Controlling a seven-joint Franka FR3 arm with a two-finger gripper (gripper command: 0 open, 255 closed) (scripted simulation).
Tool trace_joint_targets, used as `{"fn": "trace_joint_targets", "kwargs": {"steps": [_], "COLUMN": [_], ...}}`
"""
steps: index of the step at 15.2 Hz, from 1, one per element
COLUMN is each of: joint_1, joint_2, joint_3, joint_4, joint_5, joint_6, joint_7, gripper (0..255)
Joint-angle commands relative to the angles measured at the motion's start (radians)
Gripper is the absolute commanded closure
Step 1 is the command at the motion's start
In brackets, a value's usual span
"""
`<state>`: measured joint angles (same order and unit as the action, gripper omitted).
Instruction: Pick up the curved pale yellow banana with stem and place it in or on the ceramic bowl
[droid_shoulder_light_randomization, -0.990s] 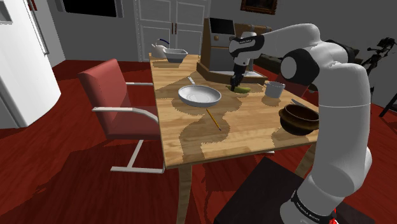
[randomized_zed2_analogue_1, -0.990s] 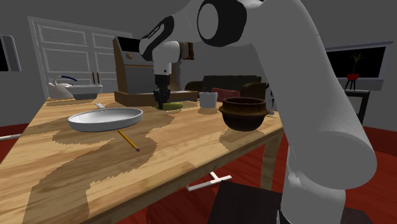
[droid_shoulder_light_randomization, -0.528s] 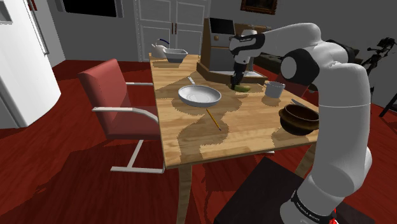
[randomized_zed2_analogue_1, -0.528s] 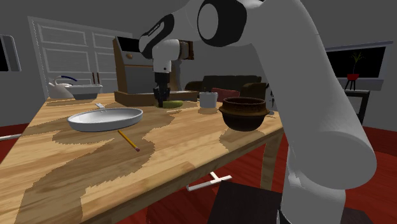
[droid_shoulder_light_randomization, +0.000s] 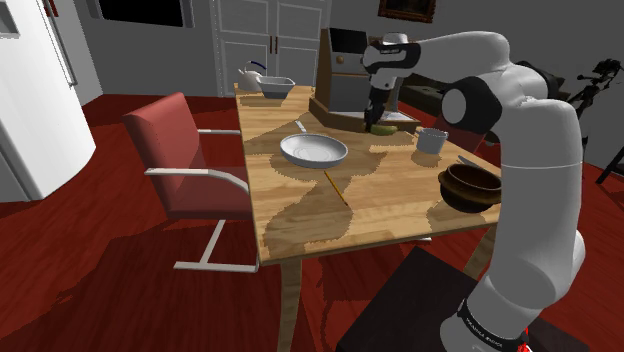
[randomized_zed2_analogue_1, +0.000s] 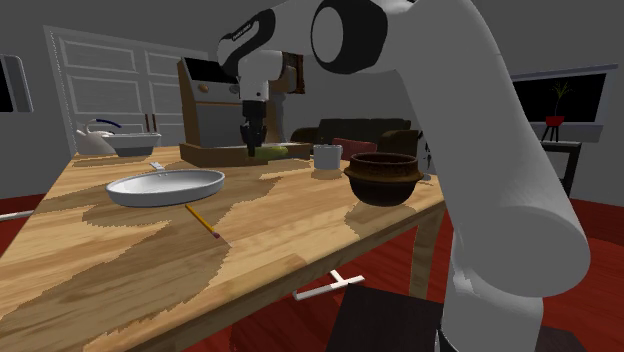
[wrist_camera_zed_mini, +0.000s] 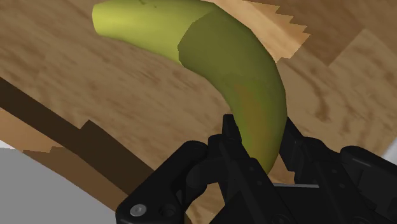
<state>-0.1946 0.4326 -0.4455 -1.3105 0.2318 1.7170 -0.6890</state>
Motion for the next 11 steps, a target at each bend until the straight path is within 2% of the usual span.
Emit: {"fn": "trace_joint_targets", "kwargs": {"steps": [1,11], "joint_1": [-0.005,-0.043], "joint_2": [0.002,0.046], "joint_3": [-0.001,0.000], "joint_4": [0.035,0.239], "joint_5": [0.000,0.016], "joint_6": [-0.032,-0.193], "joint_7": [0.002,0.012], "gripper": [255,255]}}
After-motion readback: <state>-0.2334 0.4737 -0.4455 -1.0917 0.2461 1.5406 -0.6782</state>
